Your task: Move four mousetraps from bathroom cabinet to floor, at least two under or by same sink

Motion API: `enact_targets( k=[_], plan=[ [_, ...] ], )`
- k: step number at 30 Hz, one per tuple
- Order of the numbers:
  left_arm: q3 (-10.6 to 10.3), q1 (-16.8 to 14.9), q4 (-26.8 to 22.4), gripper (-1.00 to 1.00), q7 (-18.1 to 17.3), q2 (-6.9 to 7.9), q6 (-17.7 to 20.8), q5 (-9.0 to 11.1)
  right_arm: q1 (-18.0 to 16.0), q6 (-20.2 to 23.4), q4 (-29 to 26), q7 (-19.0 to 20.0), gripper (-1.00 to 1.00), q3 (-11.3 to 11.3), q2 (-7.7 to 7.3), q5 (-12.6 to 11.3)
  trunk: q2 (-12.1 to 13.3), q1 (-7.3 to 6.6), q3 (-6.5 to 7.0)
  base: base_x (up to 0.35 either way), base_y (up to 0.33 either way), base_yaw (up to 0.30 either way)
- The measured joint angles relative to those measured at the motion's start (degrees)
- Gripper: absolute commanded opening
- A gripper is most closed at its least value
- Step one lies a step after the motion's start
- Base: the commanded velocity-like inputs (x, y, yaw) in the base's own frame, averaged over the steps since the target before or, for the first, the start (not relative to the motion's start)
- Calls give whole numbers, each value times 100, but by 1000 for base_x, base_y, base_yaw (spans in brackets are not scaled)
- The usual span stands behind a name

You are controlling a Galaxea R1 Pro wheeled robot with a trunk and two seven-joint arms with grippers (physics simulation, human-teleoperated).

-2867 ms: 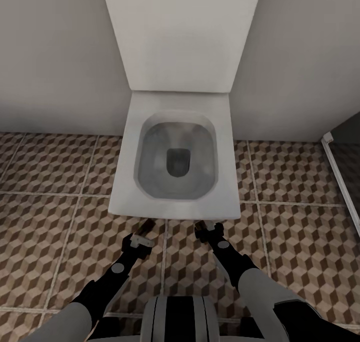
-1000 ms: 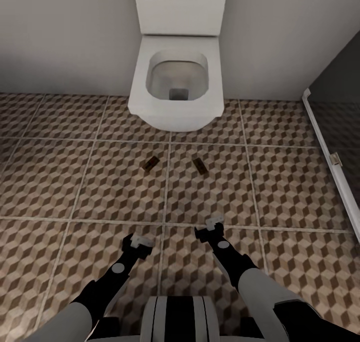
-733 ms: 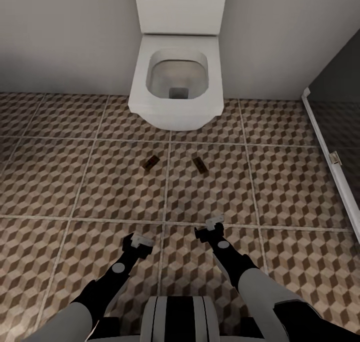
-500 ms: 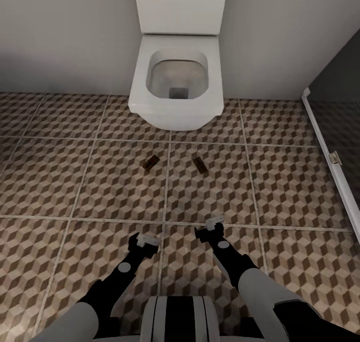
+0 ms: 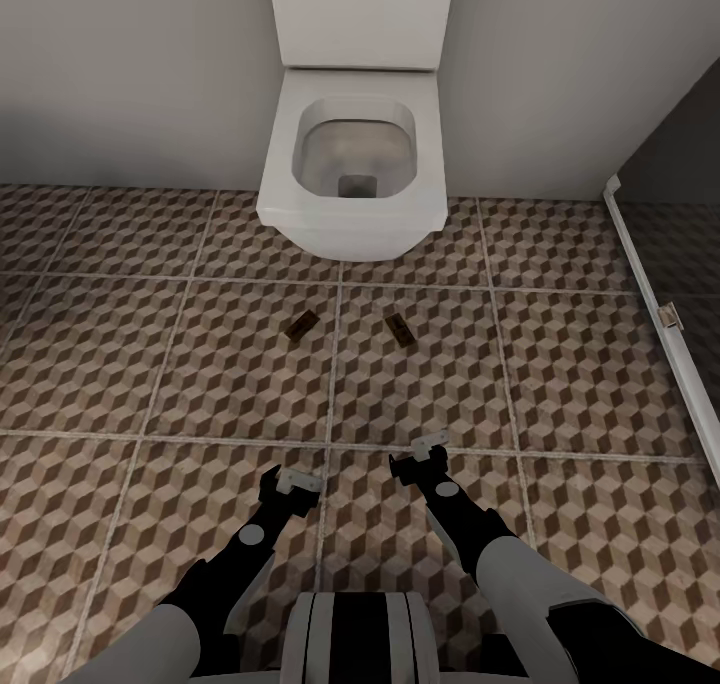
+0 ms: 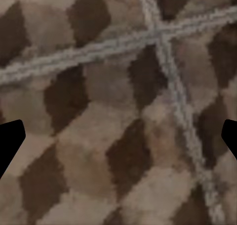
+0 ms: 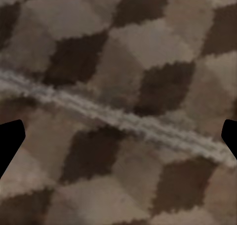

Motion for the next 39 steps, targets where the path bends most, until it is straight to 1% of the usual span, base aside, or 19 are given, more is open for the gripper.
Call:
enact_targets(
  k=[5,12,31,39],
  plan=[
    [0,0,0,100,0,-1,1,-1,0,0,0,0,100,-1,0,0,0,0,0,0,0,0],
    [0,0,7,100,1,-1,1,-1,0,0,0,0,100,0,0,0,9,-18,154,0,0,0],
    [7,0,35,100,1,-1,4,0,2,-6,0,0,100,0,-8,0,770,-435,496,0,0,0],
    [8,0,43,100,0,-1,9,5,74,-8,0,7,100,-6,-10,0,1091,-611,639,0,0,0]
  ],
)
